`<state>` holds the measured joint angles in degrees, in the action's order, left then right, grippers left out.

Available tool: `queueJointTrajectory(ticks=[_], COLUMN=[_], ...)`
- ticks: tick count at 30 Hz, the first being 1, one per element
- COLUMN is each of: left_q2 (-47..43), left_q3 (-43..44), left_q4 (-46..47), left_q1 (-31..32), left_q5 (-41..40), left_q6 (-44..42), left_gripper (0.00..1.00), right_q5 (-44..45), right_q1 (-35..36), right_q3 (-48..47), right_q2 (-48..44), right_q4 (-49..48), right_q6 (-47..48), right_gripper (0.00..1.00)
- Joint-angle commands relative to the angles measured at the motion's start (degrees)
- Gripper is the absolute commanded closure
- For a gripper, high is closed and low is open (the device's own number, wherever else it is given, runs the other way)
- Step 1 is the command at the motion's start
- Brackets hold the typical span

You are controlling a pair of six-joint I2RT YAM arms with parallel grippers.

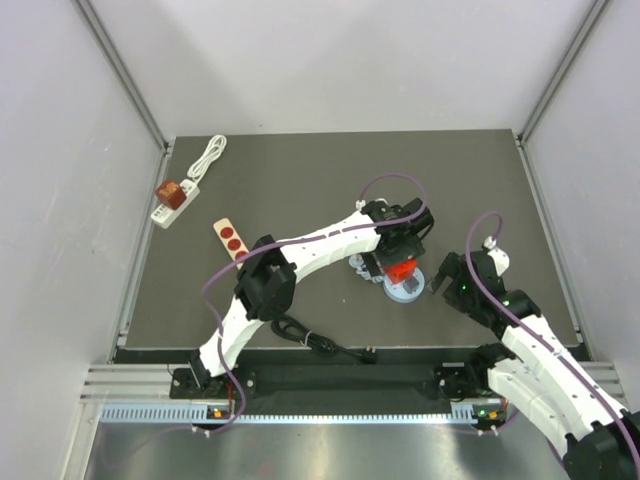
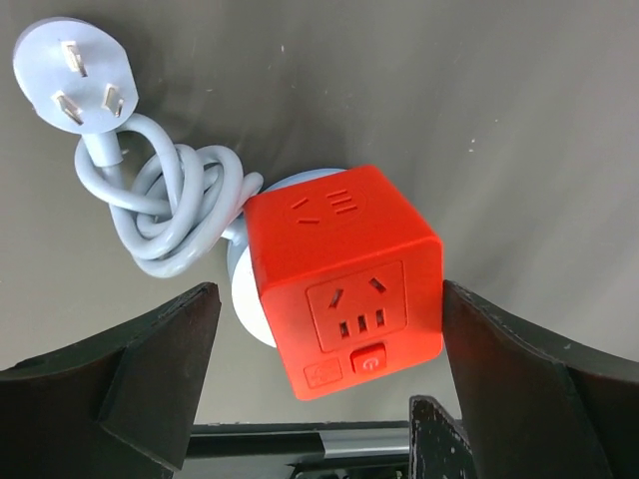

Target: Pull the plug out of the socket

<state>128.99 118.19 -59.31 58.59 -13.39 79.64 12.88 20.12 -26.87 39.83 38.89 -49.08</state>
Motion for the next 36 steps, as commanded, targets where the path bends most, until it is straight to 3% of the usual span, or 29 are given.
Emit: queueJointTrajectory(ticks=[1,5,8,9,12,13,17,20,25,27,36], left_q2=[0.91,0.65,-0.75,-1.97,-4.18,-4.71,-5.85,-8.48,-15.86,-17.88,-18.68], left_q3=[1.87,0.73,-1.9,-2.78,-7.0,-7.71,-9.38,-13.24,-24.82,-27.48,-30.03], left_q4=[-1.95,0.42,3.66,4.81,8.06,8.5,10.69,14.65,31.95,37.91,40.41], left_q1=[0.21,0.21,0.3,0.3,0.3,0.3,0.21,0.12,-0.05,-0.4,-2.6], left_q5=[-1.02,-0.85,-0.76,-0.76,-1.46,-1.55,-1.03,0.11,6.87,10.55,18.21], left_q6=[0.35,-1.76,-4.3,-4.92,-7.38,-8.0,-13.96,-18.35,-27.41,-31.02,-38.41], left_gripper=[0.06,0.16,0.37,0.51,0.76,0.98,1.0,1.0,1.0,1.0,1.0], right_q5=[-1.02,-4.08,-7.86,-8.83,-12.61,-12.62,-18.05,-27.16,-37.3,-41.52,-49.0], right_q1=[-0.78,-0.78,-0.7,-0.96,-1.05,-1.48,-5.34,-12.89,-22.55,-23.8,-24.07], right_q3=[-0.11,1.29,2.35,2.53,3.41,3.58,4.2,5.69,7.01,7.53,11.22], right_q2=[0.33,1.73,3.05,3.32,4.29,4.29,3.68,2.01,1.91,2.35,-0.81], right_q4=[-3.47,-6.19,-9.36,-10.06,-13.22,-13.75,-15.6,-18.14,-21.14,-23.24,-27.2], right_q6=[1.09,2.41,4.69,5.57,7.15,8.29,13.03,15.94,17.96,18.32,18.94], right_gripper=[0.0,0.0,0.0,0.0,0.0,0.0,0.0,0.0,0.0,0.0,0.0])
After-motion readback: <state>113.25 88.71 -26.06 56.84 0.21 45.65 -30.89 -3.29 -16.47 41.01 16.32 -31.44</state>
